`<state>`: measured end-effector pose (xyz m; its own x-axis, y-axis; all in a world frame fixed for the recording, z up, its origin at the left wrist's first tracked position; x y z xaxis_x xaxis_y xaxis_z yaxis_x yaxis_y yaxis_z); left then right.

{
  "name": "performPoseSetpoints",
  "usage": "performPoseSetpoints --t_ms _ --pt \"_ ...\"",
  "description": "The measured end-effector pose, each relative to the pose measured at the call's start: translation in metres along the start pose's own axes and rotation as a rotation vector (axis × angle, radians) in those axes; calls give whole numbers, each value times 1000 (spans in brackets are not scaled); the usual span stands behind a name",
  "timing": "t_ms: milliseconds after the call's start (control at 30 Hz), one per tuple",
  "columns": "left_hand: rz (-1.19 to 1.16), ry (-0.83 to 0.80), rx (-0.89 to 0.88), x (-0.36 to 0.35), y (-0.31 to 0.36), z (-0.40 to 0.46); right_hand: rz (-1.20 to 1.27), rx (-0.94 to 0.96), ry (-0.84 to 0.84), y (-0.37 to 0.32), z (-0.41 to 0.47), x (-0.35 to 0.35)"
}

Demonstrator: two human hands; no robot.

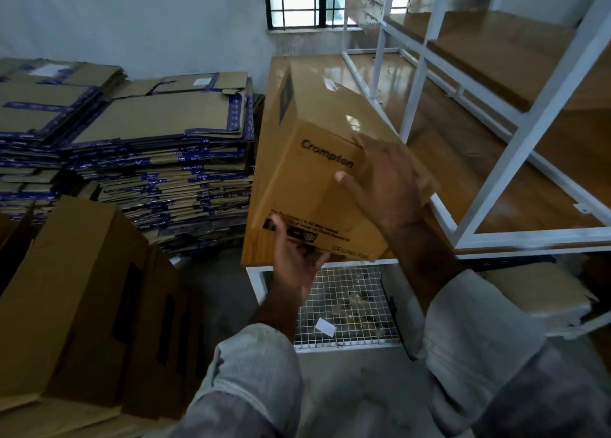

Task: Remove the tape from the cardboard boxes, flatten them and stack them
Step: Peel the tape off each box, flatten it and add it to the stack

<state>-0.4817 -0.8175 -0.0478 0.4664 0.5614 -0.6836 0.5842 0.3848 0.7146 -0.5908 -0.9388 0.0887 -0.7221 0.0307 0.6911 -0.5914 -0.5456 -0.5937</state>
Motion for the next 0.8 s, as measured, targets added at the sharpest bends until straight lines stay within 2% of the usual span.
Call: performPoseSetpoints --t_ms 100,200,333,500,600,667,800 --pt "1 89 31 -1 -22 -7 -230 105 7 -16 -8 -14" --pt "-117 180 69 5 -42 -9 -326 195 2 -25 -25 -29" --pt "-160 234 151 21 -62 -7 -439 210 -23 -14 -46 -51" --pt "36 225 170 39 -59 2 -535 240 0 1 -45 -59" --pt "295 181 226 42 -56 9 -548 216 -8 -2 -36 -61" --pt "539 256 85 49 -48 16 -551 190 -16 -2 -32 -65" --pt "1018 471 -388 48 8 22 -554 201 -62 -8 -32 -78"
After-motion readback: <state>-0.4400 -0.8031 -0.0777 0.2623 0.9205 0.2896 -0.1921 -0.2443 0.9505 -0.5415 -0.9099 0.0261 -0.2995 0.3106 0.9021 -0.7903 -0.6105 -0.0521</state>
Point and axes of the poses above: each hand's wrist, its own z-axis towards the middle knuckle, its own x-axis out of the back of the hand, y = z × x, the point moved 2 cm from there along z, towards the middle knuckle, and after that the axes turned 12 degrees about -x, right-handed, at the moved point
